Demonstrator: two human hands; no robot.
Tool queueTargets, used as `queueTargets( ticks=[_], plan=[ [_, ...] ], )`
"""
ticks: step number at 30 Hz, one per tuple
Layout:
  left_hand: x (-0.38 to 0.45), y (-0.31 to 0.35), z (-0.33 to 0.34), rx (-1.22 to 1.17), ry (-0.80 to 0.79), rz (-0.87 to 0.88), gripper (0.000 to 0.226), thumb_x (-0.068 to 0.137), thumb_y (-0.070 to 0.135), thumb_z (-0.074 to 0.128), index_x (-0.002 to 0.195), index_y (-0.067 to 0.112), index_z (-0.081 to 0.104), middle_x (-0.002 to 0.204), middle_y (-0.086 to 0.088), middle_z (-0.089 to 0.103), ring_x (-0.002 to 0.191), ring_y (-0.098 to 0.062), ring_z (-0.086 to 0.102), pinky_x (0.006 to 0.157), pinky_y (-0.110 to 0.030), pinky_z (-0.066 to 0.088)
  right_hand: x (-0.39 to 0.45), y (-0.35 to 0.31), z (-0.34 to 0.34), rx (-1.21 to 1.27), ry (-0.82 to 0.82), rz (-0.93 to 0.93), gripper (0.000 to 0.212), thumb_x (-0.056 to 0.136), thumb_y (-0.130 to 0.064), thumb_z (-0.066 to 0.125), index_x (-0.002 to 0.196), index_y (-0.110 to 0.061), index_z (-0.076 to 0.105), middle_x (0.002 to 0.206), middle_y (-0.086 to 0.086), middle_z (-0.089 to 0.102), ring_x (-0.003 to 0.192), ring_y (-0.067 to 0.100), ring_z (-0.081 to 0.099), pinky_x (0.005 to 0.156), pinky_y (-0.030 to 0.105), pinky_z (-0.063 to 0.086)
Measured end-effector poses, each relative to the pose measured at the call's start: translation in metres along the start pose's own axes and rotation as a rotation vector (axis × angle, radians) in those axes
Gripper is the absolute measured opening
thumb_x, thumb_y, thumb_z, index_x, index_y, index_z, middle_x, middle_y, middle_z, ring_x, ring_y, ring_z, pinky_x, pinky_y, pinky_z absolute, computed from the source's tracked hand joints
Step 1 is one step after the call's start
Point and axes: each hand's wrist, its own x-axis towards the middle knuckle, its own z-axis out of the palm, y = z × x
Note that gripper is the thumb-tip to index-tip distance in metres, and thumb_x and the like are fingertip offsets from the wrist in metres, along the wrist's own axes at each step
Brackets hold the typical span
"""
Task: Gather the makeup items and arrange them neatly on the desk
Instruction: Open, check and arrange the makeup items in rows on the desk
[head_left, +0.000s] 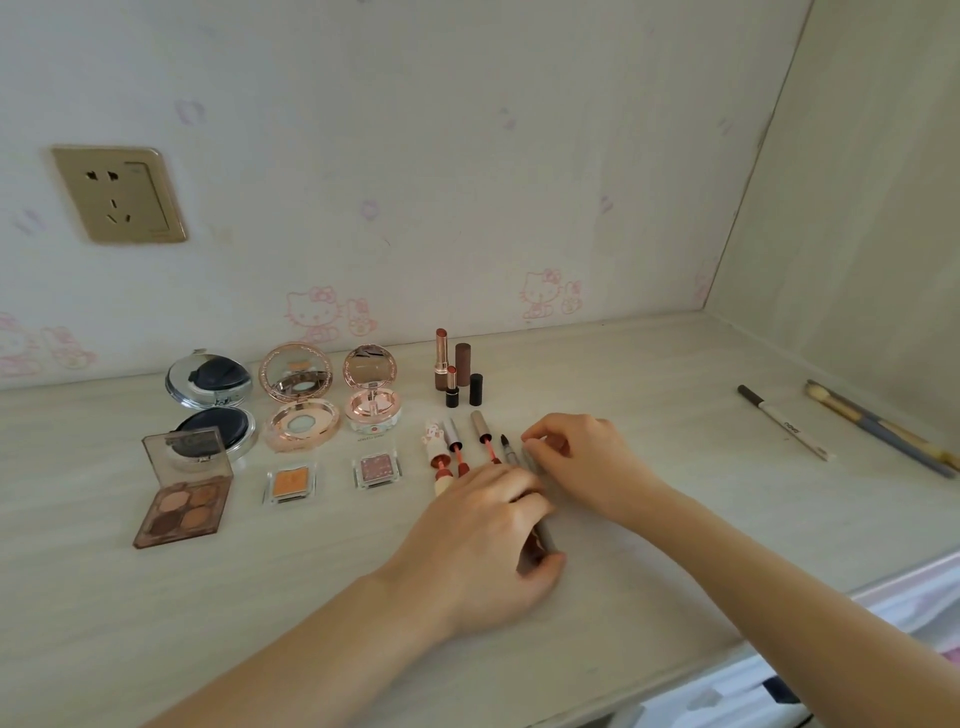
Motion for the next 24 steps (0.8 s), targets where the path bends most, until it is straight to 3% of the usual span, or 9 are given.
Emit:
queueTargets(
  ticks=[5,10,15,24],
  plan=[
    [-0.001,0.003,-0.001,0.005,0.019,0.004,0.042,0.081,0.05,0.047,0.105,0.023,0.067,0.11,0.01,0.059,0.11,-0.012,0.051,0.095,-0.021,0.038,-0.003,0.001,-0.003,0.02,-0.013,0.002,0.02,0.091,-0.024,0.054,0.105,-0.023,0.069,0.084,-0.009,0.062,0.083,0.009,0.056,0.072,0.018,0.04],
    [0.0,0.006,-0.005,-0.005,0.031,0.018,0.046,0.082,0.053,0.044,0.11,0.024,0.066,0.113,0.013,0.059,0.112,-0.008,0.049,0.095,-0.022,0.041,-0.01,0.01,-0.014,0.028,-0.003,-0.011,0.02,0.092,-0.023,0.054,0.106,-0.022,0.068,0.089,-0.006,0.065,0.084,0.007,0.057,0.067,0.007,0.038],
    [0.016,0.004,-0.006,-0.051,0.029,0.0,0.049,0.083,0.056,0.043,0.114,0.024,0.065,0.113,0.014,0.061,0.113,-0.006,0.05,0.094,-0.028,0.045,-0.023,0.031,-0.042,-0.054,-0.01,0.012,0.021,0.092,-0.024,0.055,0.109,-0.021,0.067,0.091,-0.007,0.064,0.09,0.011,0.058,0.081,0.02,0.043],
    [0.094,0.025,0.004,-0.04,-0.071,0.03,0.036,0.094,0.029,0.048,0.128,0.022,0.056,0.13,0.008,0.056,0.127,-0.009,0.041,0.099,-0.032,0.042,-0.054,0.087,-0.109,-0.197,0.01,0.156,0.021,0.094,-0.028,0.052,0.112,-0.026,0.064,0.098,-0.01,0.062,0.092,0.009,0.058,0.081,0.021,0.042]
  ],
)
